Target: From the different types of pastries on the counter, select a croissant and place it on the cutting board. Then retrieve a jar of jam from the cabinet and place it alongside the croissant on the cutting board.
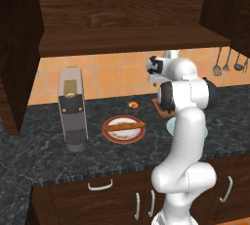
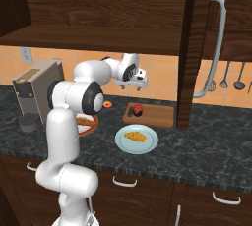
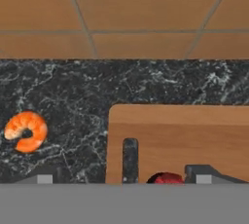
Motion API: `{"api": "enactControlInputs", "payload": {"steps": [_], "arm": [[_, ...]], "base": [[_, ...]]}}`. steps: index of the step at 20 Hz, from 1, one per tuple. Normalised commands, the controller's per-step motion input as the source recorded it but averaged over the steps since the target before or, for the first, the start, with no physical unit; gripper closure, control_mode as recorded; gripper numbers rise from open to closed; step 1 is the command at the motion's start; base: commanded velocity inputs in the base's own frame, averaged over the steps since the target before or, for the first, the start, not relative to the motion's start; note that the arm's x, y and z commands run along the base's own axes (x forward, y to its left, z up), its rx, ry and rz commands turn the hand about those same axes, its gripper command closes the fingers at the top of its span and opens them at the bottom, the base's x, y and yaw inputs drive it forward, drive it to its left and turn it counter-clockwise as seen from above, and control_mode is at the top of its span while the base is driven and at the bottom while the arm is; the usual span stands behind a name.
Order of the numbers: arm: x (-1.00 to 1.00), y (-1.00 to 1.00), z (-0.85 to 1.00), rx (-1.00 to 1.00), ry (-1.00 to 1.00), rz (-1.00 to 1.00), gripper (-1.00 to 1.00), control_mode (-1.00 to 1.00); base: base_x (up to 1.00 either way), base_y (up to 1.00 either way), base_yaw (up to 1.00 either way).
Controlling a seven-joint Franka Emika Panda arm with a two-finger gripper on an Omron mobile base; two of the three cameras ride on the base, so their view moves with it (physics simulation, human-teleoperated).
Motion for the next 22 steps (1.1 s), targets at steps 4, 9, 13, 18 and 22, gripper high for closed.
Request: {"api": "enactControlInputs", "payload": {"steps": [4,9,13,18,22], "arm": [[-0.25,0.00,0.07,0.05,0.06,-0.03,-1.00,-1.00],[-1.00,0.00,-0.85,-0.09,0.00,-0.05,-1.00,-1.00],[-1.00,0.00,-0.49,-0.01,-0.02,-0.07,-1.00,-1.00],[-0.78,0.00,0.35,0.14,-0.20,-0.03,-1.00,-1.00],[-0.97,0.05,1.00,0.08,-0.30,-0.05,-1.00,-1.00]], "base": [[0.00,0.00,0.00],[0.00,0.00,0.00],[0.00,0.00,0.00],[0.00,0.00,0.00],[0.00,0.00,0.00]]}}
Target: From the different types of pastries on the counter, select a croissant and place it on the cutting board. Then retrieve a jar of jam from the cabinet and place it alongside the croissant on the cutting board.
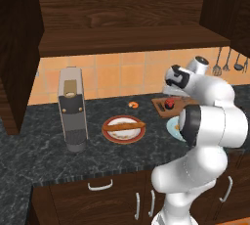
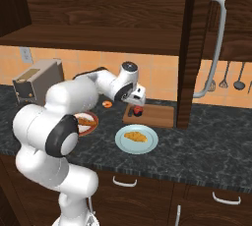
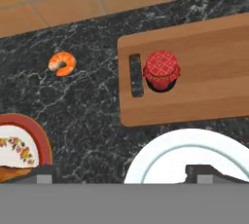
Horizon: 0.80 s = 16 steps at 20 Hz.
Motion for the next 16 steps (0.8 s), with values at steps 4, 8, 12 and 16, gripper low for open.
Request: {"api": "enactControlInputs", "payload": {"steps": [4,8,12,16], "arm": [[-0.85,0.25,1.00,-0.01,-0.15,-0.02,-1.00,-1.00],[-0.16,0.53,-0.09,-0.15,0.17,0.00,-1.00,-1.00],[-0.96,-0.02,-1.00,-0.34,0.38,-0.03,-1.00,-1.00],[-0.29,-0.12,0.15,0.02,0.00,-0.01,-1.00,-1.00]], "base": [[0.00,0.00,0.00],[0.00,0.00,0.00],[0.00,0.00,0.00],[0.00,0.00,0.00]]}}
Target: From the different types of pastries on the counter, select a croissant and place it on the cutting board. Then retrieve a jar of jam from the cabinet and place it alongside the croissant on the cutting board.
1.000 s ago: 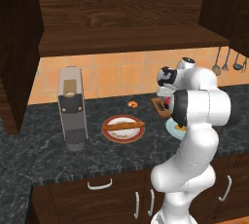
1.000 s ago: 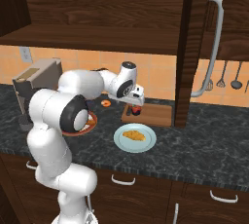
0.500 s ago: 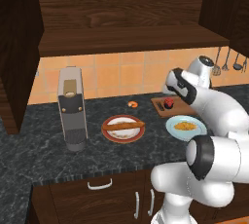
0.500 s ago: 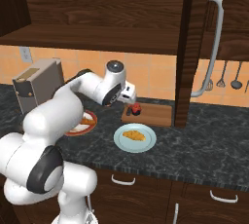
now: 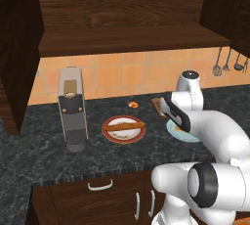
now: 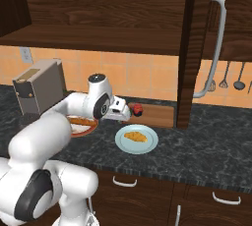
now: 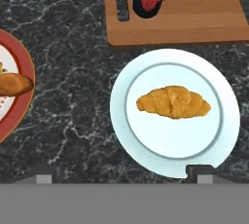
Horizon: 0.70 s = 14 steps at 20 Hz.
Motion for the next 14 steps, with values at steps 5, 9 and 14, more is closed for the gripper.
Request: {"api": "enactControlInputs", "payload": {"steps": [5,9,14], "arm": [[0.35,-0.67,0.95,0.12,0.04,0.00,-1.00,-1.00],[-0.53,-0.14,-0.27,0.11,0.01,-0.14,-1.00,-1.00],[-0.82,-0.02,-0.42,0.04,0.00,-0.30,-1.00,-1.00]], "base": [[0.00,0.00,0.00],[0.00,0.00,0.00],[0.00,0.00,0.00]]}}
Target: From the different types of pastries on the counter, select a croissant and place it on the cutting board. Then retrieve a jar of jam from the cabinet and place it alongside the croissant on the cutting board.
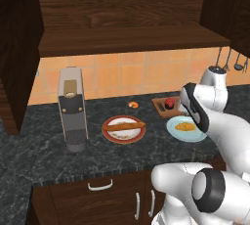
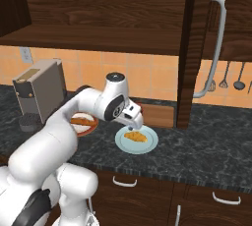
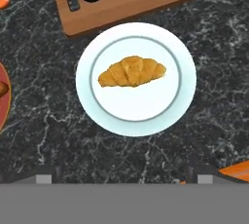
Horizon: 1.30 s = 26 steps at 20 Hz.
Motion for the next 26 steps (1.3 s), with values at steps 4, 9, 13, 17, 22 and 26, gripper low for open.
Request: {"api": "enactControlInputs", "payload": {"steps": [4,9,13,17,22,26], "arm": [[-0.07,0.00,-0.10,0.00,0.00,-0.49,-1.00,-1.00],[0.27,-0.10,-0.13,0.01,0.01,-0.19,-1.00,-1.00],[0.92,-0.35,-0.10,0.06,0.04,-0.12,-1.00,-1.00],[0.00,-0.06,-0.19,0.11,0.02,0.00,-1.00,-1.00],[-0.05,0.00,-0.45,0.03,0.01,-0.01,-1.00,-1.00],[-0.16,0.00,-0.51,0.01,0.03,0.00,-1.00,-1.00]], "base": [[0.00,0.00,0.00],[0.00,0.00,0.00],[0.00,0.00,0.00],[0.00,0.00,0.00],[0.00,0.00,0.00],[0.00,0.00,0.00]]}}
